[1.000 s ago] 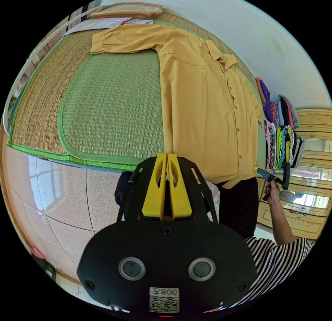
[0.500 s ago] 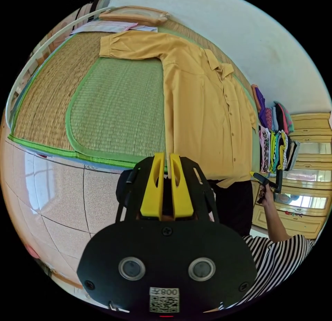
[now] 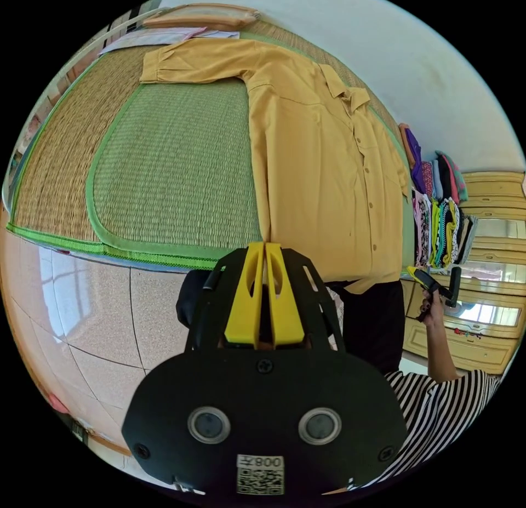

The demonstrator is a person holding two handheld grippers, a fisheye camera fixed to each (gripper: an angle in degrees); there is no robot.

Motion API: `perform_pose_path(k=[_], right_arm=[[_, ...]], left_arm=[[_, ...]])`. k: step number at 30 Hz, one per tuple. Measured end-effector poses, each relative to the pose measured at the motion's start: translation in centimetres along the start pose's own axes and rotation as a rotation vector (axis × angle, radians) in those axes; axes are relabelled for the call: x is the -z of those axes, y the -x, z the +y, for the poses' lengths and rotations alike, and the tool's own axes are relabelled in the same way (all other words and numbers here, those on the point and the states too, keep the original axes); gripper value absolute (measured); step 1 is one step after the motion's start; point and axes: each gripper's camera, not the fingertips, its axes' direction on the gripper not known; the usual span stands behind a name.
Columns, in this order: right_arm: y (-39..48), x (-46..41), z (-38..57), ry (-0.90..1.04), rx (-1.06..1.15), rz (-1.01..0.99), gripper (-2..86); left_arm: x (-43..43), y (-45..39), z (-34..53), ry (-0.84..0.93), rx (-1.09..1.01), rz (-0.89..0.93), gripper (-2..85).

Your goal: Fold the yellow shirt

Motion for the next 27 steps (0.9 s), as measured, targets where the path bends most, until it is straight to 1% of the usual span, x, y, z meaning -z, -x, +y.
perform_pose_path(k=[2,5,7,11,14,16,17,19,22,27], right_arm=[[-0.5,0.6,0.3,-0.007,-0.027,0.005,7.0],[-1.1,1.4,0.8,-0.022,-0.059,0.003,7.0],[-1.0,1.8,1.0,-0.03,-0.061,-0.006,6.9],[2.2,2.1,0.5,-0.016,0.024,-0.028,6.9],[6.5,1.3,-0.6,0.018,0.144,-0.037,6.9],[9.4,0.4,-1.4,0.04,0.223,-0.035,6.9],[11.4,-0.4,-2.2,0.061,0.278,-0.025,7.0],[14.2,-1.7,-3.3,0.095,0.353,0.002,7.2],[17.9,-2.6,-5.4,0.102,0.442,0.026,7.3],[20.8,-2.3,-10.6,0.077,0.496,0.071,7.3]], left_arm=[[1.5,0.2,0.3,-0.039,0.014,0.022,0.4],[3.9,1.3,1.0,-0.109,0.058,0.006,0.4],[4.8,3.2,1.1,-0.135,0.134,-0.029,0.5],[4.9,5.0,1.0,-0.169,0.236,0.017,1.0],[4.8,1.7,0.1,-0.198,0.168,-0.007,2.1],[3.4,-2.8,-1.5,-0.188,0.06,0.052,3.4],[2.8,-4.1,-2.0,-0.174,0.025,0.067,3.7],[-0.4,-10.2,-4.4,-0.094,-0.118,0.083,4.6],[-4.0,-16.5,-7.6,-0.035,-0.235,0.098,5.1],[-7.3,-21.9,-13.3,0.007,-0.288,0.17,4.9]])
